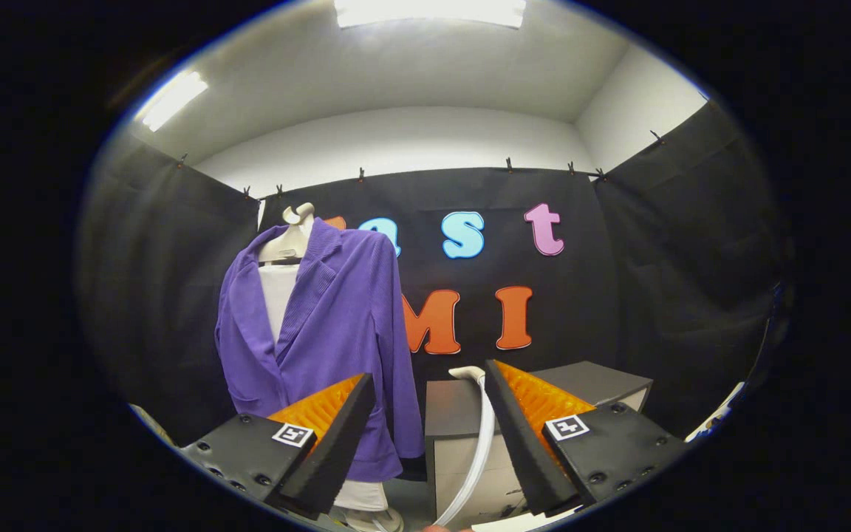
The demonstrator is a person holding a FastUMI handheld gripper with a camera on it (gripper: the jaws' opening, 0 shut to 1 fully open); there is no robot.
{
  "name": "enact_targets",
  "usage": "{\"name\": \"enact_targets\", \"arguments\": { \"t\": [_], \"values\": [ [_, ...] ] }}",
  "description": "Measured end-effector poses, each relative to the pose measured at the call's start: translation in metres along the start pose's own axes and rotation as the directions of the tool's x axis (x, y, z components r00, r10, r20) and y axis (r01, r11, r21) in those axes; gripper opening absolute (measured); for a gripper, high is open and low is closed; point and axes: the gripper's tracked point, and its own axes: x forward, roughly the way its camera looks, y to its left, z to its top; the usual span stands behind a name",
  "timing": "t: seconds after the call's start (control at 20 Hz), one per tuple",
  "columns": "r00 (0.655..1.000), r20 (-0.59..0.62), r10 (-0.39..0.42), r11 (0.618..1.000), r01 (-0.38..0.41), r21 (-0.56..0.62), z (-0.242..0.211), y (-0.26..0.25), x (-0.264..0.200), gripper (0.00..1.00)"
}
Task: Iron the clothes twice with a garment steamer, once on the left side and once on the right side.
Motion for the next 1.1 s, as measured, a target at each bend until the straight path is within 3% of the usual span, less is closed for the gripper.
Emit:
{"name": "enact_targets", "arguments": {
  "t": [0.35, 0.5, 0.6, 0.85, 1.0, 1.1],
  "values": [
    [0.996, -0.089, -0.004, 0.999, 0.008, 0.045, 0.034, -0.025, 0.173, 0.99],
    [0.98, -0.195, 0.026, 0.997, -0.012, 0.071, 0.017, -0.037, 0.245, 1.0],
    [0.964, -0.266, -0.001, 0.999, 0.014, 0.05, -0.008, -0.054, 0.287, 1.0],
    [0.876, -0.482, 0.001, 0.998, 0.031, 0.059, -0.108, -0.072, 0.358, 1.0],
    [0.804, -0.593, -0.042, 0.998, 0.06, 0.01, -0.164, -0.09, 0.376, 1.0],
    [0.767, -0.642, -0.018, 0.998, 0.049, 0.031, -0.187, -0.085, 0.382, 1.0]
  ]
}}
